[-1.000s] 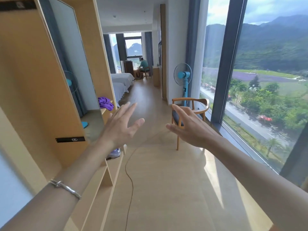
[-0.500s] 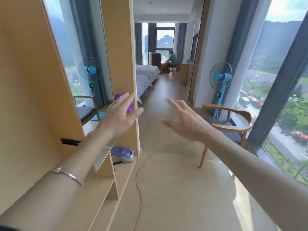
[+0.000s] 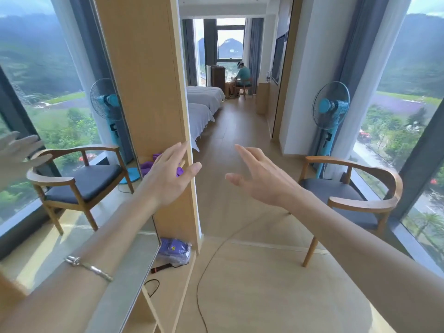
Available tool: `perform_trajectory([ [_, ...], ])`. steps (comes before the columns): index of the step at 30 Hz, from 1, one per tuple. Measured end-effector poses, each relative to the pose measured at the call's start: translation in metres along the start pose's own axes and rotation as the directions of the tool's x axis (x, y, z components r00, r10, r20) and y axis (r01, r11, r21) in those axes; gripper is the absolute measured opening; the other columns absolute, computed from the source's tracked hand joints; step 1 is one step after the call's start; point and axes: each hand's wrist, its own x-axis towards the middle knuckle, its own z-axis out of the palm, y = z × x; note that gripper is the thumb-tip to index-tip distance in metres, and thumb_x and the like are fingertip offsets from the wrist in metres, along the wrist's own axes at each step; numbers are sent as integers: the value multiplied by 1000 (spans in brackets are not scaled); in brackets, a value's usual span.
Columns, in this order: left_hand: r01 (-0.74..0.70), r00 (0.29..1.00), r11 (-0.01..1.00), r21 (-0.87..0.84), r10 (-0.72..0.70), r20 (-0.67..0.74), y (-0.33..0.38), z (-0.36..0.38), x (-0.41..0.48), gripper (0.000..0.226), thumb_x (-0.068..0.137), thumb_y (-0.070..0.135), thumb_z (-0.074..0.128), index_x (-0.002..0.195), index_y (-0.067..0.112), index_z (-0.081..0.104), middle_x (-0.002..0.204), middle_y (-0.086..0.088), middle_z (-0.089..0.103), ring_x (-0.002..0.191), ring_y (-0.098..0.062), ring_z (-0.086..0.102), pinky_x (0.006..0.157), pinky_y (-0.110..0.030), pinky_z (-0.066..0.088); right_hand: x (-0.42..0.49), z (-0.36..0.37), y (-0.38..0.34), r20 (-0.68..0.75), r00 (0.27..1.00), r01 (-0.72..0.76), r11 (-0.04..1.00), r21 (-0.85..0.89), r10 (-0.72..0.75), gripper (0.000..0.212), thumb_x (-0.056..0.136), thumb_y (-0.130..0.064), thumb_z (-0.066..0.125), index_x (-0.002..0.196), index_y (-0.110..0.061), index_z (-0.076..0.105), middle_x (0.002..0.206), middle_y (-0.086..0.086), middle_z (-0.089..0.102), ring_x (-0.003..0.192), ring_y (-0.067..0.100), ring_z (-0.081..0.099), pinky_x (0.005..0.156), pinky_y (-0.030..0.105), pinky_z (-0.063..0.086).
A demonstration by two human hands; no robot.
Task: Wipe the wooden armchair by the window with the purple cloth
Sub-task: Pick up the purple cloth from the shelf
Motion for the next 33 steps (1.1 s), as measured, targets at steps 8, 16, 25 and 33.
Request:
perform_trajectory([
  [8,184,981,981,-67,-188,-56,-62,71,123,65,90,55,43,147,38,17,153,15,19,128,6,24,112,-31,21,156,26,88,54,991,116,992,50,-119,74,93,-59,46,153,-32,11,154,-8,19,136,14,31,100,30,34],
  [16,486,849,874,-24,-478,-227,-133,89,180,69,89,54,46,148,29,19,153,4,24,141,-12,19,114,-34,18,319,82,106,252,906,325,941,97,-339,76,93,-58,46,154,-29,10,154,3,23,136,23,35,104,35,34],
  [25,636,693,764,-110,-628,-355,-224,112,198,75,89,57,44,149,25,14,156,-1,17,143,-14,12,115,-33,15,424,189,74,383,752,499,843,204,-537,86,88,-62,53,154,-26,12,150,6,27,136,26,34,108,37,33],
  [33,745,564,651,-146,-731,-384,-268,124,222,65,94,43,43,149,24,14,156,3,14,143,-10,9,113,-29,12,484,256,56,514,635,574,797,185,-577,107,75,-72,60,155,-30,2,157,8,12,148,30,4,114,59,19],
])
